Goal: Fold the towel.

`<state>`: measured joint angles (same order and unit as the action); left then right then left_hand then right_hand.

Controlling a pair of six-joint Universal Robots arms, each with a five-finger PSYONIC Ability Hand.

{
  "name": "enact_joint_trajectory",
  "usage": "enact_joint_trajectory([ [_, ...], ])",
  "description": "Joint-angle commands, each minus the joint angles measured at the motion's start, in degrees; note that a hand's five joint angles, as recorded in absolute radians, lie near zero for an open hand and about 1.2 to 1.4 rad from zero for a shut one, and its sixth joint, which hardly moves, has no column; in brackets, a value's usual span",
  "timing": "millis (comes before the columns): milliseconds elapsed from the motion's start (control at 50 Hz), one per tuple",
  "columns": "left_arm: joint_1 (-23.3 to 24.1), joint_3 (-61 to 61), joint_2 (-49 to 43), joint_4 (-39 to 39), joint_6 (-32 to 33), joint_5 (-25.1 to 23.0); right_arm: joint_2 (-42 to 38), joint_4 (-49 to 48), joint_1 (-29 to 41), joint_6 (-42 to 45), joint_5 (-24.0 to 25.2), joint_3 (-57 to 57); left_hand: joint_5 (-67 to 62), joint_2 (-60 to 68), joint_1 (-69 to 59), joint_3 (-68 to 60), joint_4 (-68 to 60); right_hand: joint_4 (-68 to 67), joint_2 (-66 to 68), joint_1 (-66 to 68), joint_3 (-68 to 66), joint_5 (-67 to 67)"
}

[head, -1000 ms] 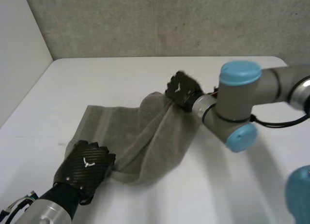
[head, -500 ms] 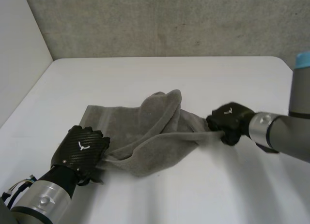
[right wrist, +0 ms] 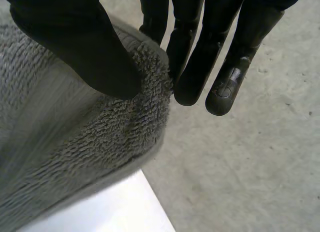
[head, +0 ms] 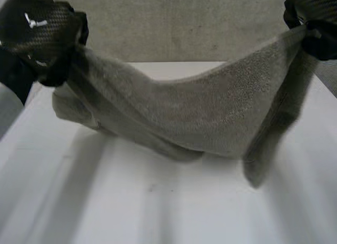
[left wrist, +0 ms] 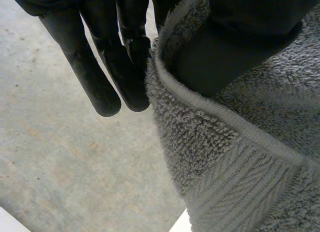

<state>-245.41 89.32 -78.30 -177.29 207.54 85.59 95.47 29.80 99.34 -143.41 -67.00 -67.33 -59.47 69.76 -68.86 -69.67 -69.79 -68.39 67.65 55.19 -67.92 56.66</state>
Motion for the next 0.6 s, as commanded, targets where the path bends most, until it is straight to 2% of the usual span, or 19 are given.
enact_joint_trajectory([
  [20,-4.1,-7.7,-9.4,11.5,-0.4,-1.4,-10.1,9.2,1.0,14.4,-2.9,0.4,-10.5,10.2,-11.1,-10.3,-10.2,-11.6,12.4,24.8,-12.1,13.3],
  [40,-4.8,-8.5,-13.2,13.6,-0.4,-2.1,-10.1,9.2,1.0,14.4,-2.9,0.4,-10.5,10.2,-11.1,-10.3,-10.2,-11.6,12.4,24.8,-12.1,13.3],
  [60,-4.8,-8.5,-13.2,13.6,-0.4,-2.1,-13.0,9.8,2.8,16.5,-4.7,0.7,-10.5,10.2,-11.1,-10.3,-10.2,-11.6,12.4,24.8,-12.1,13.3],
  [80,-4.9,-9.5,-17.3,15.7,-0.3,-2.7,-15.7,9.8,4.5,16.9,-7.1,1.7,-10.5,10.2,-11.1,-10.3,-10.2,-11.6,12.4,24.8,-12.1,13.3],
  [100,-5.2,-10.6,-21.0,17.3,0.1,-3.1,-15.8,9.8,4.6,16.9,-7.1,1.7,-10.5,10.2,-11.1,-10.3,-10.2,-11.6,12.4,24.8,-12.1,13.3],
  [140,-5.3,-12.0,-24.6,18.0,0.8,-3.1,-20.9,8.9,7.5,17.0,-11.8,4.5,-10.5,10.2,-11.1,-10.3,-10.2,-11.6,12.4,24.8,-12.1,13.3],
  [160,-5.3,-13.7,-28.0,18.4,2.2,-3.4,-20.9,8.9,7.5,17.0,-11.8,4.5,-10.5,10.2,-11.1,-10.3,-10.2,-11.6,12.4,24.8,-12.1,13.3],
  [220,-5.3,-15.8,-31.7,18.3,3.9,-3.4,-28.4,6.2,10.0,17.2,-15.0,8.3,-10.5,10.2,-11.1,-10.3,-10.2,-11.6,12.4,24.8,-12.1,13.3],
  [260,-5.5,-22.4,-37.9,17.8,6.6,-3.2,-31.7,3.1,11.1,16.9,-16.1,11.4,-10.5,10.2,-11.1,-10.3,-10.2,-11.6,12.4,24.8,-12.1,13.3],
  [340,-5.4,-32.1,-42.8,15.6,7.3,-2.7,-35.7,-4.0,12.1,16.4,-18.5,17.0,-10.5,10.2,-11.1,-10.3,-10.2,-11.6,12.4,24.8,-12.1,13.3],
  [380,-5.4,-37.2,-44.3,13.0,7.2,-2.6,-38.4,-14.4,12.6,14.6,-21.7,24.6,-10.5,10.2,-11.1,-10.3,-10.2,-11.6,12.4,24.8,-12.1,13.3],
  [400,-5.4,-41.6,-45.0,9.5,6.7,-2.7,-38.4,-14.5,12.6,14.6,-21.7,24.6,-10.5,10.2,-11.1,-10.3,-10.2,-11.6,12.4,24.8,-12.1,13.3],
  [420,-5.3,-45.1,-44.9,4.6,6.1,-2.8,-38.5,-20.9,13.0,13.1,-22.6,27.4,-10.5,10.2,-11.1,-10.3,-10.2,-11.6,12.4,24.8,-12.1,13.3],
  [440,-5.3,-45.1,-44.9,4.6,6.1,-2.8,-38.5,-20.9,13.0,13.1,-22.7,27.4,-10.5,10.2,-11.1,-10.3,-10.2,-11.6,12.4,24.8,-12.1,13.3],
  [460,-5.3,-47.5,-44.5,-1.4,5.4,-2.7,-37.7,-27.7,13.1,11.5,-22.9,28.8,-10.5,10.2,-11.1,-10.3,-10.2,-11.6,12.4,24.8,-12.1,13.3],
  [480,-5.3,-48.0,-43.3,-8.0,4.4,-2.7,-36.2,-34.7,13.1,9.7,-22.7,28.7,-10.5,10.2,-11.1,-10.3,-10.2,-11.6,12.4,24.8,-12.1,13.3],
  [500,-5.3,-48.0,-43.3,-8.1,4.4,-2.7,-36.1,-34.7,13.1,9.6,-22.7,28.7,-10.5,10.2,-11.1,-10.3,-10.2,-11.6,12.4,24.8,-12.1,13.3],
  [540,-5.3,-45.7,-38.0,-19.7,1.6,-2.8,-31.5,-45.2,13.1,6.4,-22.6,25.4,-10.5,10.2,-11.1,-10.3,-10.2,-11.6,12.4,24.8,-12.1,13.3],
  [600,-5.3,-43.4,-35.6,-24.4,-0.6,-2.8,-27.6,-49.3,12.9,4.4,-21.3,20.0,-10.5,10.2,-11.1,-10.3,-10.2,-11.6,12.4,24.8,-12.1,13.3],
])
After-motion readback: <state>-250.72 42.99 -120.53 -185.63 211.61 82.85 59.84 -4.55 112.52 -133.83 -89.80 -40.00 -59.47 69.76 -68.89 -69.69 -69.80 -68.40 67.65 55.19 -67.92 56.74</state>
